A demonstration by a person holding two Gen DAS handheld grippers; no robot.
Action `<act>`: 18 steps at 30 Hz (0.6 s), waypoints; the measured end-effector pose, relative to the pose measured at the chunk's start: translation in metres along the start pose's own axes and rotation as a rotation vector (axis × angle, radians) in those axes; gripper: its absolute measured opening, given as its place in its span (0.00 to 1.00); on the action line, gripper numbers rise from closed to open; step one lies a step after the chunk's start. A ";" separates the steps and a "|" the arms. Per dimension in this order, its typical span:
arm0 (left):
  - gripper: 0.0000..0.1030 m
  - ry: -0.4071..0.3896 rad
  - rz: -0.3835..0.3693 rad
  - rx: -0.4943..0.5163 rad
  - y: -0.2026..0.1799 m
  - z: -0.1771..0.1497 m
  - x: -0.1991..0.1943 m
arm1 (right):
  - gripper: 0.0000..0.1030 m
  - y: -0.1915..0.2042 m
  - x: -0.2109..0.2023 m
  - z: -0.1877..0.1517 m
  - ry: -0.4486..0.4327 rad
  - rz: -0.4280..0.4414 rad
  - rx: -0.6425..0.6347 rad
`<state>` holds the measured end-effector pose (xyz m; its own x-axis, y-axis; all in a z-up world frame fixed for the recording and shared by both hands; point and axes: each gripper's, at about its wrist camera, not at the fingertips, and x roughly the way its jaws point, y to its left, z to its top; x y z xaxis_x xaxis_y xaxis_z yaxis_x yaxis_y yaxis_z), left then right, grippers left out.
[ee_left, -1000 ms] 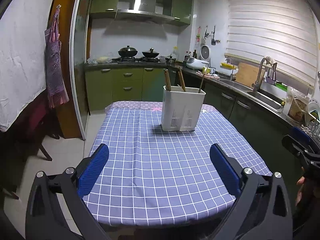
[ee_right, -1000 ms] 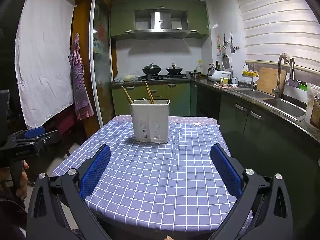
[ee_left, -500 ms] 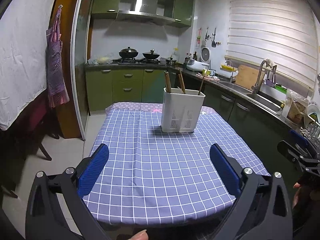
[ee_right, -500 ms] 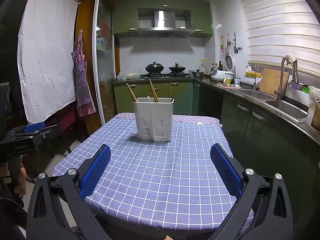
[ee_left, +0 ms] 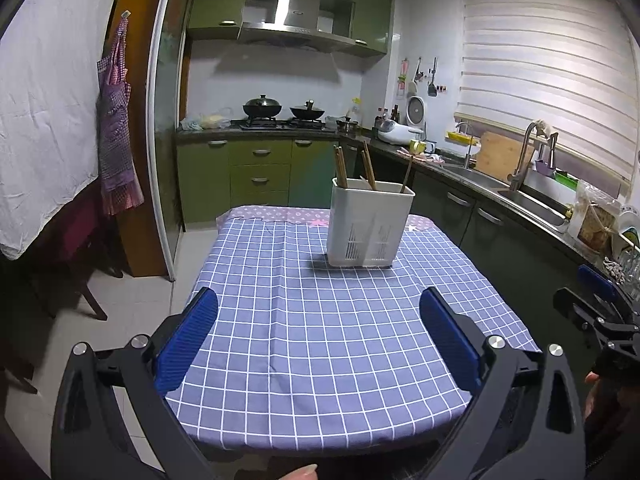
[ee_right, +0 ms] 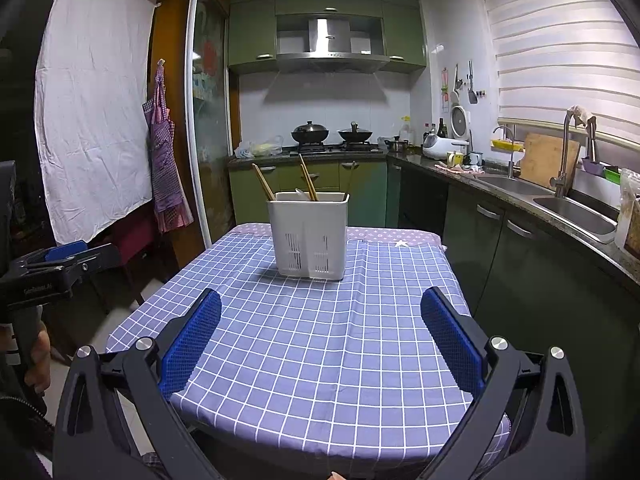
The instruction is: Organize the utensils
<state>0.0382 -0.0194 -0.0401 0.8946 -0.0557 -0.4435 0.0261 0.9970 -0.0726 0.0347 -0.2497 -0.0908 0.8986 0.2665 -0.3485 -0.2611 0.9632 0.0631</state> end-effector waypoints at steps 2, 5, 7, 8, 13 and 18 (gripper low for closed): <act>0.93 0.005 -0.002 0.006 -0.002 -0.001 0.001 | 0.96 0.000 0.001 -0.001 0.002 0.003 -0.002; 0.93 0.007 -0.005 0.009 -0.003 0.000 0.001 | 0.96 -0.001 0.002 -0.002 0.004 0.003 -0.004; 0.93 0.009 -0.007 0.009 -0.003 0.000 0.001 | 0.96 -0.001 0.002 -0.002 0.006 0.002 -0.004; 0.93 0.012 -0.009 0.008 -0.003 0.000 0.001 | 0.96 -0.001 0.002 -0.002 0.006 0.003 -0.003; 0.93 0.019 -0.004 0.009 -0.005 -0.001 0.001 | 0.96 -0.001 0.003 -0.003 0.009 0.007 -0.005; 0.93 0.024 0.002 0.017 -0.008 -0.001 0.002 | 0.96 -0.001 0.004 -0.004 0.013 0.009 -0.007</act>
<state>0.0399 -0.0279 -0.0411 0.8837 -0.0546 -0.4648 0.0317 0.9979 -0.0569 0.0372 -0.2494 -0.0965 0.8916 0.2749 -0.3599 -0.2719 0.9605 0.0601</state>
